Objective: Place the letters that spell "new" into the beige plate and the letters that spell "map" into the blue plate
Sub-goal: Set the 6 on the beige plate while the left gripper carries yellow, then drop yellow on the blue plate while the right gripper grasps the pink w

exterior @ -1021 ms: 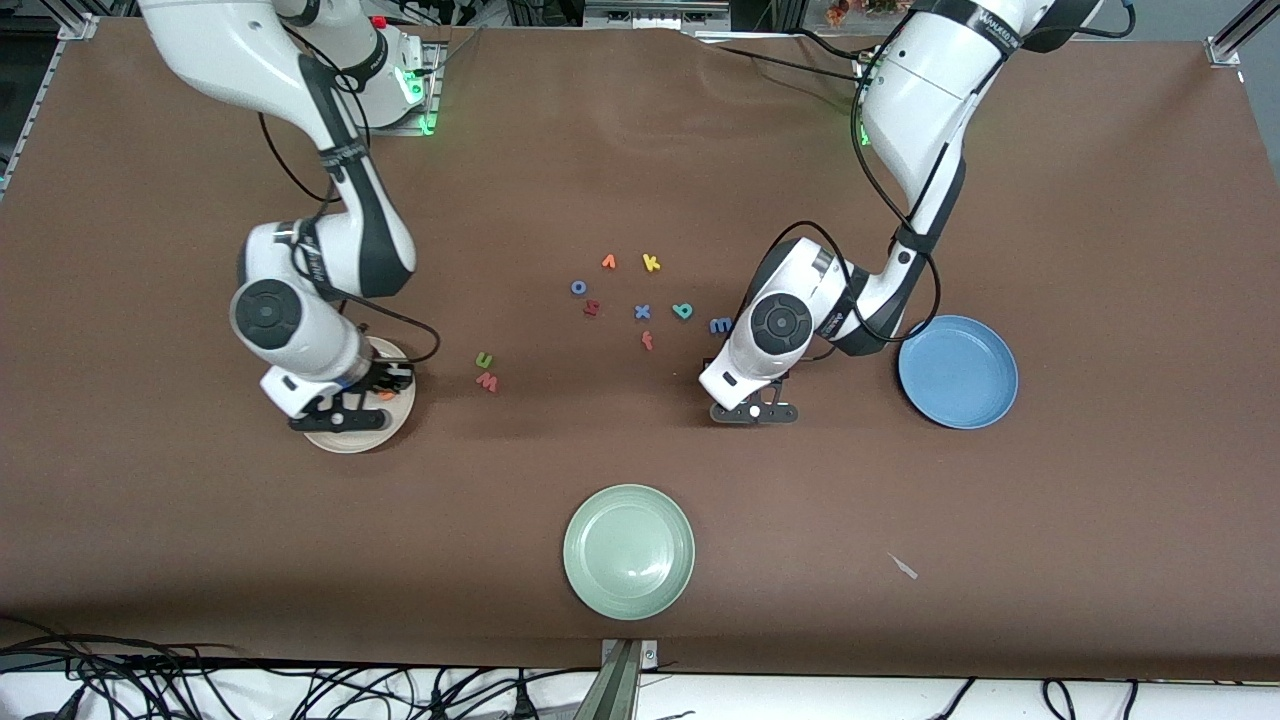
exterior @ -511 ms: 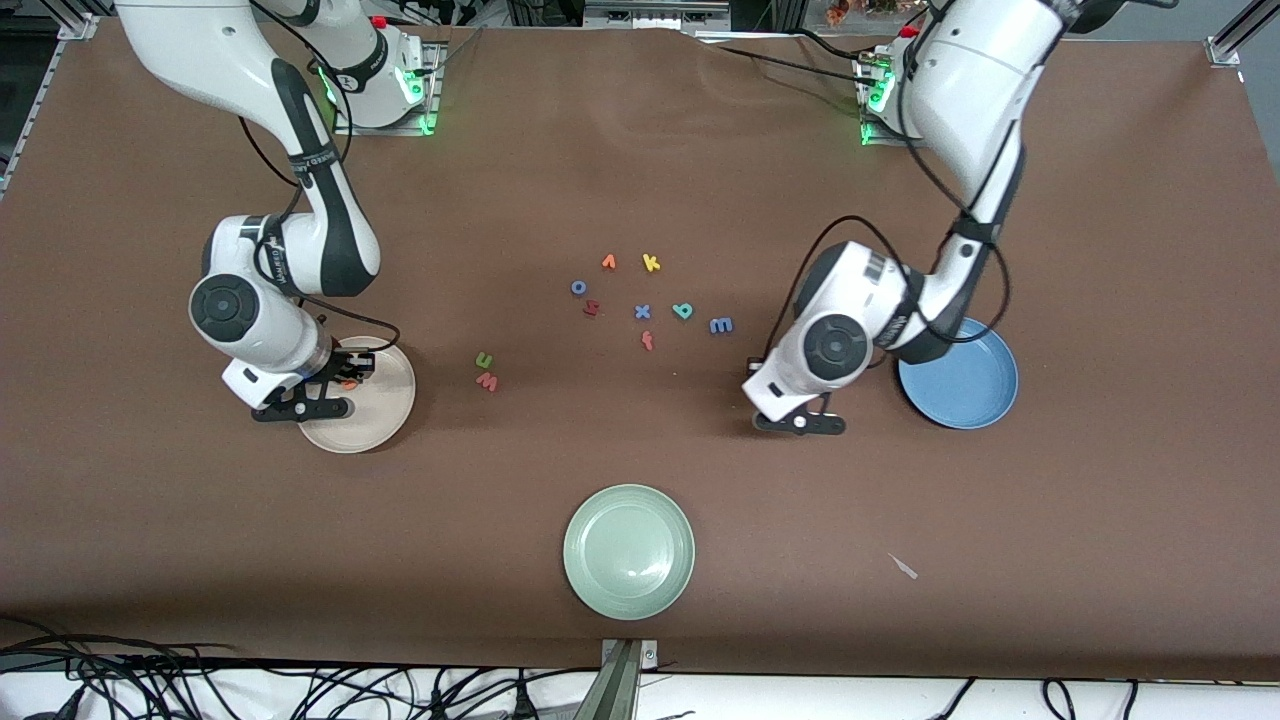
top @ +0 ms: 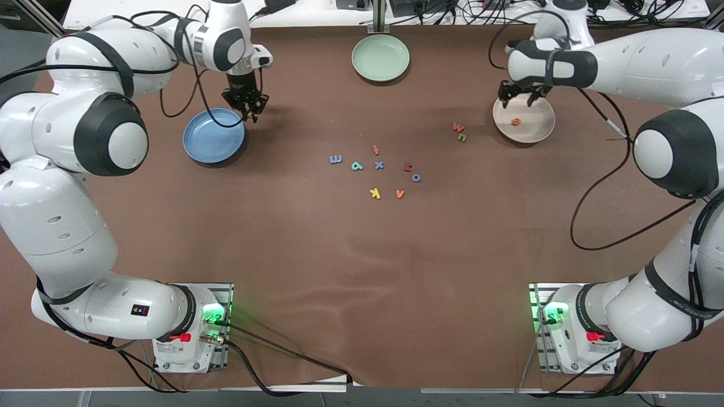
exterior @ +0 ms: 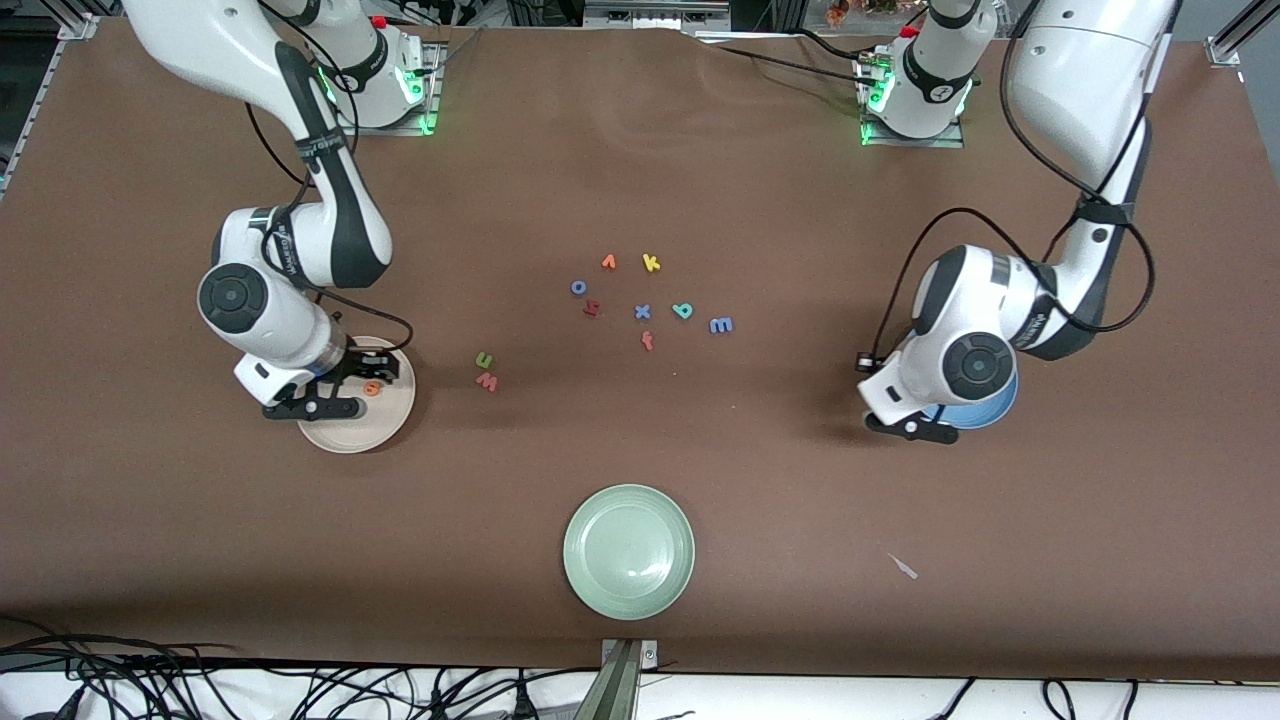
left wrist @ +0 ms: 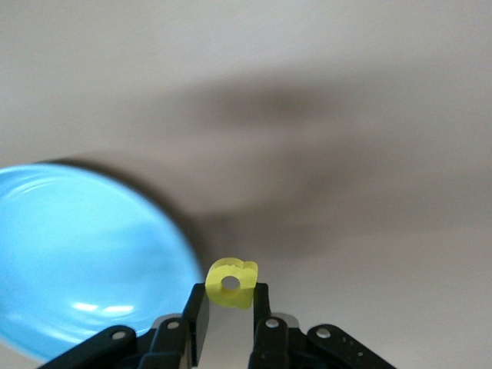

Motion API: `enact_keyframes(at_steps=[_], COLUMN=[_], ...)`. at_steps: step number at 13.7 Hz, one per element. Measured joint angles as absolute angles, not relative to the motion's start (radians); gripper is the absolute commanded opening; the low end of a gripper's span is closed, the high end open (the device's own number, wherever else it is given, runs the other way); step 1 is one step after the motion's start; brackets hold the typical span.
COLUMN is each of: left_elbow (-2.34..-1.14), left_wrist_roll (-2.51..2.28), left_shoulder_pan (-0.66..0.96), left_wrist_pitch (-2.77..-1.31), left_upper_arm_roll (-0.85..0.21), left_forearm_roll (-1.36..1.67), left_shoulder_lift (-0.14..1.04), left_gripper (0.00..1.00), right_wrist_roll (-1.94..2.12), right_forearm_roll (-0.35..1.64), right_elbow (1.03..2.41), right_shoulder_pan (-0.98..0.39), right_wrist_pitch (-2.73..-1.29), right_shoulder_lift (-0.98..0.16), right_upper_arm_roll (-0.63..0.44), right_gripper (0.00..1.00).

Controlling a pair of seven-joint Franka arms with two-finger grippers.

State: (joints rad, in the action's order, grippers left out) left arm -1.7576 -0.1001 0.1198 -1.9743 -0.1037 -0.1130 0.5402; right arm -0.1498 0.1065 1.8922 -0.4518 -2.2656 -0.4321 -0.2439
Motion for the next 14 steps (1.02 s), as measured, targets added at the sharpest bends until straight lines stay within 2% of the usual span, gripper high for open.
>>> enact_keyframes(at_steps=[3, 4, 5, 6, 8, 10, 12, 14], left_elbow=[-1.869, -1.909, -1.948, -1.98, -1.997, -1.97, -1.947, -1.947], left_wrist_roll=[-0.048, -0.02, -0.002, 0.005, 0.004, -0.031, -0.174, -0.412], left_shoulder_pan=[0.051, 0.025, 0.0, -0.022, -0.06, -0.069, -0.069, -0.056], left_wrist_pitch=[-2.094, -2.14, -2.19, -2.232, -2.234, -2.138, -2.075, -2.071], left_upper_arm_roll=[-0.104, -0.104, -0.104, -0.105, -0.105, -0.116, -0.172, -0.247], left_forearm_roll=[-0.168, -0.169, -0.171, -0.172, -0.173, -0.171, -0.14, -0.126], left_shoulder_lift=[0.505, 0.494, 0.486, 0.48, 0.469, 0.436, 0.402, 0.399], left_gripper=[0.17, 0.23, 0.66, 1.0, 1.0, 1.0, 1.0, 1.0], right_wrist_roll=[-0.338, -0.38, -0.413, -0.445, -0.499, -0.518, -0.518, -0.517], right_forearm_roll=[0.109, 0.109, 0.109, 0.109, 0.109, 0.109, 0.109, 0.109], right_elbow=[1.833, 1.833, 1.833, 1.833, 1.834, 1.833, 1.833, 1.833], right_shoulder_pan=[-0.496, -0.515, -0.53, -0.545, -0.582, -0.611, -0.613, -0.612], right_wrist_pitch=[-2.232, -2.239, -2.254, -2.278, -2.345, -2.389, -2.399, -2.409], right_shoulder_lift=[-0.436, -0.445, -0.458, -0.474, -0.519, -0.561, -0.58, -0.59], right_upper_arm_roll=[-0.181, -0.176, -0.175, -0.174, -0.173, -0.172, -0.175, -0.179], right_gripper=[0.78, 0.78, 0.78, 0.78, 0.78, 0.78, 0.78, 0.76])
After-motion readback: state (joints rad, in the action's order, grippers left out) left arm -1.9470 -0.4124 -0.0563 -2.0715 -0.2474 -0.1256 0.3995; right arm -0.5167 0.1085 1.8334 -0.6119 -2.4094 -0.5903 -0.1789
